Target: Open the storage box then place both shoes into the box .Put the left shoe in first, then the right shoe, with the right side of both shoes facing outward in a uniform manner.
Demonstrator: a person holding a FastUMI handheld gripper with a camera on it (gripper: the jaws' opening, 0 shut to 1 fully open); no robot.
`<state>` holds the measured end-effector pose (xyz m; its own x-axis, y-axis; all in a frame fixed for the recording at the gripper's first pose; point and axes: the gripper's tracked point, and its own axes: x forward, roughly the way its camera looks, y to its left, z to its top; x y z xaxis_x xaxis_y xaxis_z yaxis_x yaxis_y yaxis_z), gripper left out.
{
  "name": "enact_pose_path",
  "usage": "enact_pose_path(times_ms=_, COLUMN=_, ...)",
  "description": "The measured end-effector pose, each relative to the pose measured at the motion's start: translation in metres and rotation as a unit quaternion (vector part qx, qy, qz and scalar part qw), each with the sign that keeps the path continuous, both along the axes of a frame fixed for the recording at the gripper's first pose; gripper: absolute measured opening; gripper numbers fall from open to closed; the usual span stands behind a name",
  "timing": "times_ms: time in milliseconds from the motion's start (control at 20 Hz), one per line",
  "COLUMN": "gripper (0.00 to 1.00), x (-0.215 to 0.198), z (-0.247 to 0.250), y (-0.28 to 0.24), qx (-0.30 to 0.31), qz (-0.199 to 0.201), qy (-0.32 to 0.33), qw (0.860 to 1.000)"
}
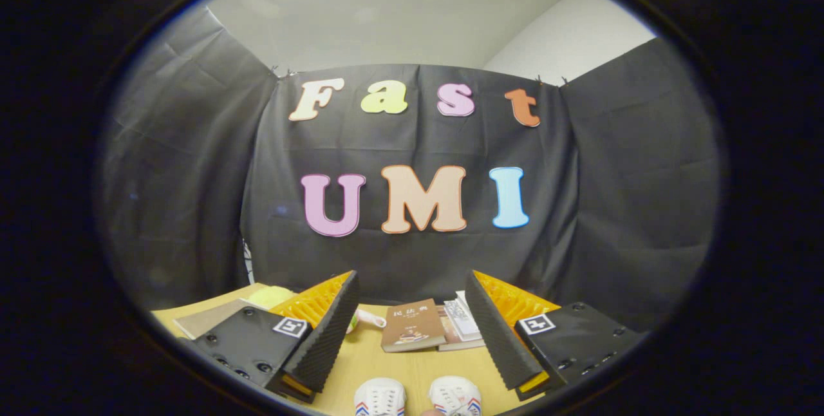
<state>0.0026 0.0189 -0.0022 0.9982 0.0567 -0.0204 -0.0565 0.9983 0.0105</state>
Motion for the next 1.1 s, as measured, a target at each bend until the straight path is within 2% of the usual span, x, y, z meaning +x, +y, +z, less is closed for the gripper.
enact_pose_path(times_ms=200, gripper=1.00, x=0.002, z=-0.006, y=0.003, qx=0.015, qz=0.016, qy=0.012, qw=1.000)
enact_pose_path(times_ms=550, gripper=1.00, x=0.002, z=-0.036, y=0.018, qx=0.113, qz=0.070, qy=0.065, qw=0.989)
enact_pose_path(times_ms=800, gripper=1.00, x=0.001, z=-0.073, y=0.038, qx=0.187, qz=0.119, qy=0.121, qw=0.968)
enact_pose_path(times_ms=1100, gripper=1.00, x=-0.004, z=-0.115, y=0.070, qx=0.272, qz=0.177, qy=0.201, qw=0.924)
